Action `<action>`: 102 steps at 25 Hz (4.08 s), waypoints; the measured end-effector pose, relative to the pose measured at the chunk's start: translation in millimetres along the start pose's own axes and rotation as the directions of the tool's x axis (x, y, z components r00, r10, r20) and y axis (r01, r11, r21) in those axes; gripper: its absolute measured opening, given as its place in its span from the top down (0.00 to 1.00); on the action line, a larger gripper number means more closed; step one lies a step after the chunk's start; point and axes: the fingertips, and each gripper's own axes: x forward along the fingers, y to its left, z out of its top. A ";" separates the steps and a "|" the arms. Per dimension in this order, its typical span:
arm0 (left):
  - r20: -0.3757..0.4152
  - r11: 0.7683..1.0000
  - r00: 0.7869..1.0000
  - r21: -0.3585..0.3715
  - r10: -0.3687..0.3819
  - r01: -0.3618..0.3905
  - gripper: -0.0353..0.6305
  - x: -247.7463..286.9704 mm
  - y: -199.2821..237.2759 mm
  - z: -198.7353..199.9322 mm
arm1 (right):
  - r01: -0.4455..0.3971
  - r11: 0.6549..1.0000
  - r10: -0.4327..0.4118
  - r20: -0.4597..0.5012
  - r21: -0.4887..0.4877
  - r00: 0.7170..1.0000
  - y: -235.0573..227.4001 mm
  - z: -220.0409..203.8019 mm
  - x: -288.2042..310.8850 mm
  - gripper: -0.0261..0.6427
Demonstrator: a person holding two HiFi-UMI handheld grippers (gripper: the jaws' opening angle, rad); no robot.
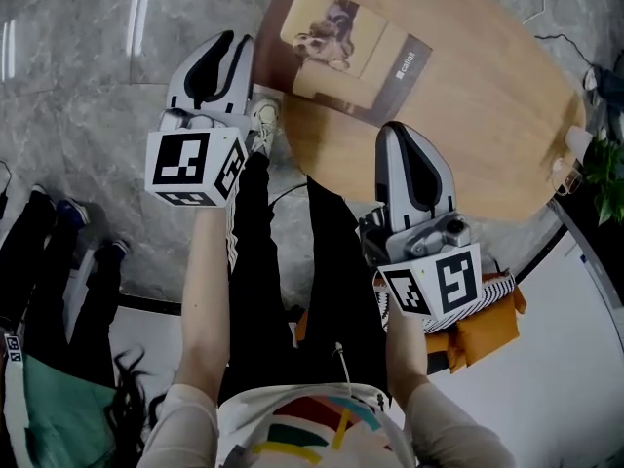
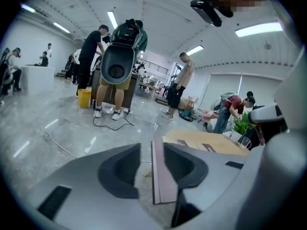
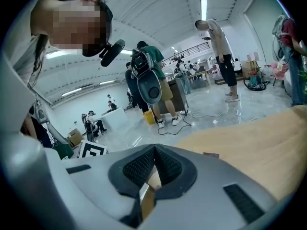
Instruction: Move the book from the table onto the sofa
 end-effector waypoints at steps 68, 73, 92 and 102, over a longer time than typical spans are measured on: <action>0.643 0.572 0.672 -0.414 -0.367 0.709 0.73 -75.4 -96.3 327.1 | 0.156 0.986 -0.127 0.331 -0.060 0.935 80.0 242.5 -111.6 0.94; 0.631 0.604 0.513 -0.086 -0.582 0.792 0.73 -153.5 -211.6 437.2 | 0.345 0.935 -0.258 0.510 -0.082 0.820 90.8 319.6 -215.8 0.94; 0.370 0.293 0.104 0.504 -0.923 0.812 0.73 -358.1 -568.2 423.6 | 0.860 0.449 -0.721 0.668 0.245 0.186 79.9 253.6 -610.2 0.94; 0.135 0.001 -0.089 0.554 -0.987 0.833 0.73 -490.7 -753.1 282.1 | 0.881 0.214 -0.805 0.587 0.421 -0.085 97.4 138.2 -806.8 0.94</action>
